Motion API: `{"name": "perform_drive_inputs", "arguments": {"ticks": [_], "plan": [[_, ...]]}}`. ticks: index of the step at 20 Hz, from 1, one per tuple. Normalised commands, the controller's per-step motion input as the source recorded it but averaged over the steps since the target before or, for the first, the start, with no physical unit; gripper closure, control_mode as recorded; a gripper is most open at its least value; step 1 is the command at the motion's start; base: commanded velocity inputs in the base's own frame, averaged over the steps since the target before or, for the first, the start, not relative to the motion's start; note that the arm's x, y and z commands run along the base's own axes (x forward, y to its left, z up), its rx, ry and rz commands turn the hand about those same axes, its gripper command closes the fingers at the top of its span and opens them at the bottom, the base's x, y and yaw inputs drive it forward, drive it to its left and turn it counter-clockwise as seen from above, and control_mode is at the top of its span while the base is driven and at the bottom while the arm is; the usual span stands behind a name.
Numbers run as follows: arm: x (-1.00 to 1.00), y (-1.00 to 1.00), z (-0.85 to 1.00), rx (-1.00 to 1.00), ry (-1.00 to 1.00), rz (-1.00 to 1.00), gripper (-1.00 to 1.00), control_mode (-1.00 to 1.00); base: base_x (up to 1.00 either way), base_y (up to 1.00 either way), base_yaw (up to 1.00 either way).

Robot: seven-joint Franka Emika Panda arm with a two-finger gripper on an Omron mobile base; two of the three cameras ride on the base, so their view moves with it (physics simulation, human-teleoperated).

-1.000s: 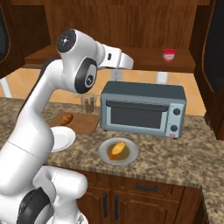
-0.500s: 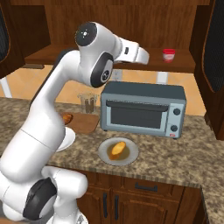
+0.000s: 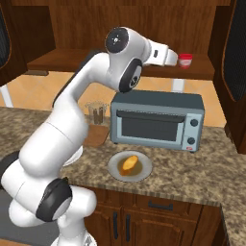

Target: From the different types of pastries on the counter, select a croissant and place it on the cutting board. Then retrieve a jar of jam from the cabinet and place it alongside the croissant on the cutting board.

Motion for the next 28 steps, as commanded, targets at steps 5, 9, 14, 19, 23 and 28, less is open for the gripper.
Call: {"name": "perform_drive_inputs", "arguments": {"ticks": [5,9,14,19,23,28], "plan": [[0.37,-0.42,0.18,0.0,0.01,-0.04,-1.0,-1.0,0.0,0.0,0.0],[0.33,-0.66,0.02,0.0,0.13,-0.1,-1.0,-1.0,0.0,0.0,0.0],[0.43,-0.25,0.0,0.03,0.14,-0.06,-1.0,-1.0,0.0,0.0,0.0],[0.64,0.04,-0.05,0.0,-0.04,-0.01,-1.0,-1.0,0.0,0.0,0.0],[0.0,-0.04,-0.3,0.0,-0.04,0.0,-1.0,-1.0,0.0,0.0,0.0],[0.0,-0.04,-0.39,0.0,-0.02,0.0,-1.0,-1.0,0.0,0.0,0.0]]}}
